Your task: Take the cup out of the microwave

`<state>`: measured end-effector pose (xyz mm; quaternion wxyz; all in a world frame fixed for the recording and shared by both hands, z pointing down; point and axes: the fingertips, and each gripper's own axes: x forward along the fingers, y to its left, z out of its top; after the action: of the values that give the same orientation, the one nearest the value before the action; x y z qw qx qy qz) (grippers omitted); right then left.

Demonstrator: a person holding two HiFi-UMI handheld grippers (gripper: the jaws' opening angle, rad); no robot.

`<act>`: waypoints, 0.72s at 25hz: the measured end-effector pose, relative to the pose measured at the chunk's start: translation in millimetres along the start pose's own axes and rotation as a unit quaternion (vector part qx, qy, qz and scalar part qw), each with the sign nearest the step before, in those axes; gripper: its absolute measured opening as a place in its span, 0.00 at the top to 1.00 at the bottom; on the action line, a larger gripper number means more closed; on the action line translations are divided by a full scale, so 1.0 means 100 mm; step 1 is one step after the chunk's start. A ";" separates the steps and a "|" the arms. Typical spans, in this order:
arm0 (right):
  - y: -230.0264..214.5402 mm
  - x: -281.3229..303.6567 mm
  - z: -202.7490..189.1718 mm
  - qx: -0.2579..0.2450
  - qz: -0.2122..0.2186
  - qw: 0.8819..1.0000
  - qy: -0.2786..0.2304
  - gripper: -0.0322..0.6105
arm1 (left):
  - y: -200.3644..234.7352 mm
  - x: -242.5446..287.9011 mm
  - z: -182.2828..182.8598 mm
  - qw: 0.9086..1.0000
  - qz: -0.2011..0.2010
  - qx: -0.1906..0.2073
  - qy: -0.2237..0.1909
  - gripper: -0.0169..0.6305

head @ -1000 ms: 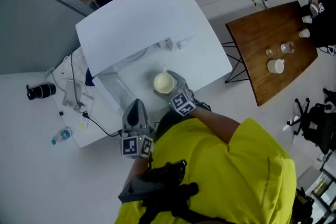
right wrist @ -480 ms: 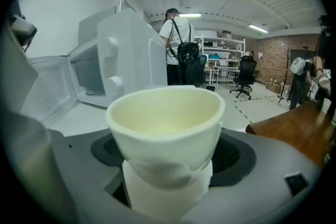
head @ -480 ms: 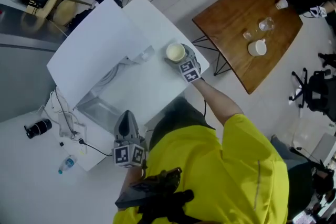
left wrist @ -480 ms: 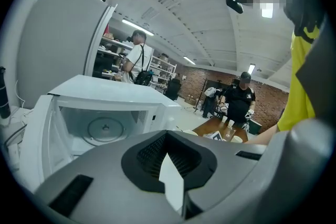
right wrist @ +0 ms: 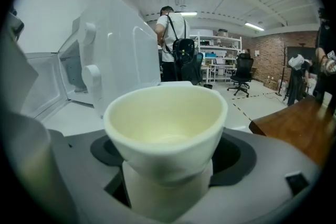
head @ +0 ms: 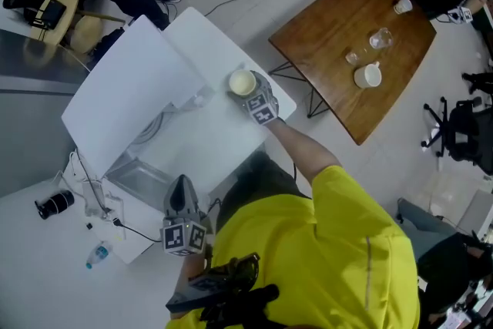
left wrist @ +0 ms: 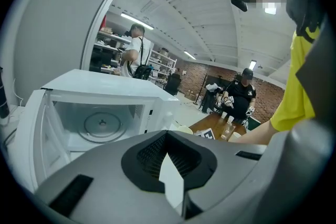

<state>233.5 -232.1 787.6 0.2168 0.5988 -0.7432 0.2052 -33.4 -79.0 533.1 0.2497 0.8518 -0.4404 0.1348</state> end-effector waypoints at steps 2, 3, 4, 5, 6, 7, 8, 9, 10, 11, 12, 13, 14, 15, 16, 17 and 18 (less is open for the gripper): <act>-0.01 0.01 -0.02 0.004 0.001 1.000 0.001 0.22 | 0.00 0.01 0.01 1.000 0.002 -0.002 0.000 0.97; -0.01 0.01 -0.02 0.007 0.000 1.000 0.003 0.22 | 0.00 0.02 0.01 1.000 0.003 -0.003 -0.003 0.97; -0.02 0.01 -0.03 0.011 -0.001 1.000 0.006 0.21 | 0.00 0.02 0.02 1.000 0.004 -0.004 -0.006 0.97; -0.03 -0.02 -0.04 0.016 -0.004 1.000 0.011 0.21 | 0.00 0.02 0.03 1.000 0.005 -0.004 -0.009 0.97; -0.04 -0.06 -0.08 0.024 -0.009 1.000 0.017 0.20 | 0.00 0.03 0.03 1.000 0.007 -0.003 -0.009 0.97; -0.04 -0.14 -0.14 0.035 -0.014 0.999 0.027 0.20 | 0.00 0.04 0.02 1.000 0.009 -0.002 -0.006 0.97; -0.01 -0.24 -0.23 0.049 -0.017 0.998 0.038 0.20 | 0.00 0.05 0.02 1.000 0.012 -0.001 -0.003 0.97; 0.05 -0.37 -0.34 0.062 -0.016 0.997 0.049 0.20 | 0.02 0.06 0.02 1.000 0.015 -0.002 0.000 0.97; 0.16 -0.53 -0.44 0.071 -0.010 0.996 0.059 0.20 | 0.03 0.07 0.02 1.000 0.018 -0.004 0.002 0.97; 0.30 -0.69 -0.54 0.077 0.002 0.995 0.069 0.20 | 0.04 0.07 0.04 1.000 0.020 -0.008 0.000 0.97; 0.47 -0.86 -0.61 0.081 0.019 0.994 0.077 0.20 | 0.06 0.07 0.06 1.000 0.022 -0.012 -0.003 0.97; 0.65 -1.02 -0.65 0.084 0.039 0.992 0.083 0.20 | 0.08 0.06 0.08 1.000 0.025 -0.016 -0.008 0.97; 0.83 -1.18 -0.62 0.085 0.058 0.991 0.082 0.20 | 0.11 0.04 0.10 0.999 0.028 -0.019 -0.013 0.97; 1.00 -1.32 -0.50 0.087 0.078 0.991 0.073 0.21 | 0.14 0.02 0.12 0.999 0.031 -0.021 -0.019 0.97; 1.18 -1.44 -0.30 0.088 0.097 0.990 0.057 0.25 | 0.17 -0.01 0.15 0.999 0.034 -0.023 -0.024 0.97; 1.35 -1.56 -0.07 0.086 0.117 0.989 0.037 0.28 | 0.20 -0.05 0.17 0.999 0.037 -0.025 -0.029 0.97; 1.50 -1.66 0.19 0.081 0.136 0.987 0.017 0.28 | 0.23 -0.09 0.19 0.998 0.041 -0.028 -0.034 0.97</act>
<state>116.2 -79.8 670.8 0.1503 0.5039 -0.7949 0.3028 -56.7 -94.2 520.2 0.2523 0.8299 -0.4867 0.1036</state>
